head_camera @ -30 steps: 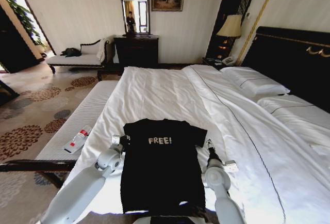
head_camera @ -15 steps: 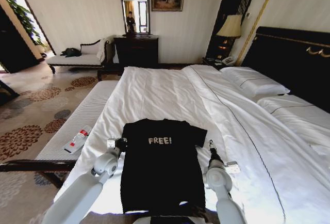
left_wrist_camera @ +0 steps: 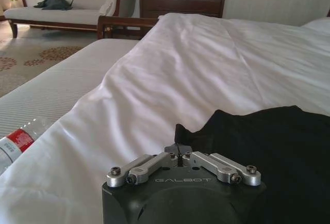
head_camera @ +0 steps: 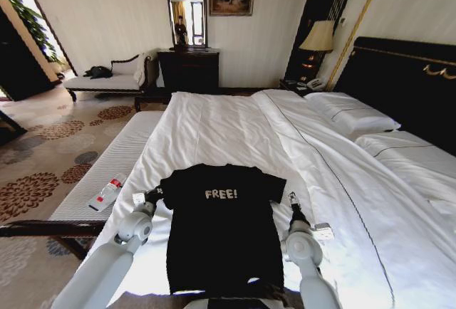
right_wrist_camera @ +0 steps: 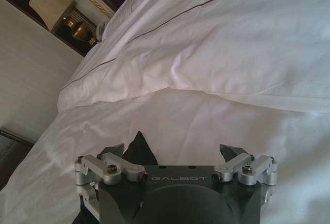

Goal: Fold the clothes on the bed.

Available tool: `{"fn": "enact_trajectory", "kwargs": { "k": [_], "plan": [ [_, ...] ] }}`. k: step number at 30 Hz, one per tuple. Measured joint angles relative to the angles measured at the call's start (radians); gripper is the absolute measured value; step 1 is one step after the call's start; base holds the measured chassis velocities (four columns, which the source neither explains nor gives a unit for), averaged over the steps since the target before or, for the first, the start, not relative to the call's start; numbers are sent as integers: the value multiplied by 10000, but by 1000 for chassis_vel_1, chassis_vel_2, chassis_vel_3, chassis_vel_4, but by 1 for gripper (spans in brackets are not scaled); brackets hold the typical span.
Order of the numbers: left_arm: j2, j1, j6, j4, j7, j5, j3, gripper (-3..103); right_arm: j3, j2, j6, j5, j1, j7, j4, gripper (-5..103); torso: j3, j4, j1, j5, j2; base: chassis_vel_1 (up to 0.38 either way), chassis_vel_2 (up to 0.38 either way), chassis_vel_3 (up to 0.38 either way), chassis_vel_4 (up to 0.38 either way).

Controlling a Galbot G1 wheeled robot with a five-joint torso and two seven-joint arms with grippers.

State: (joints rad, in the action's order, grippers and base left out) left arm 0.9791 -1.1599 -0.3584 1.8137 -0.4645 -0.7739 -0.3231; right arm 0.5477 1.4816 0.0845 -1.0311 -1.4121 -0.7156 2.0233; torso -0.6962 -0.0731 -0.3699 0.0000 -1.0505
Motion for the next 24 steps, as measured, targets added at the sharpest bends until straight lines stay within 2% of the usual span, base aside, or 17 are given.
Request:
{"fn": "enact_trajectory", "kwargs": {
  "k": [13,24],
  "plan": [
    [74,258,133,-343,-24,-282,-283,0,61,2,15,151,-336,-2,339,100,0,-1,0,0,0,0,0,0,0],
    [-224,39,162,-267,0,-267,-379,0,75,174,45,343,-543,-8,541,100,0,-1,0,0,0,0,0,0,0]
  ]
}}
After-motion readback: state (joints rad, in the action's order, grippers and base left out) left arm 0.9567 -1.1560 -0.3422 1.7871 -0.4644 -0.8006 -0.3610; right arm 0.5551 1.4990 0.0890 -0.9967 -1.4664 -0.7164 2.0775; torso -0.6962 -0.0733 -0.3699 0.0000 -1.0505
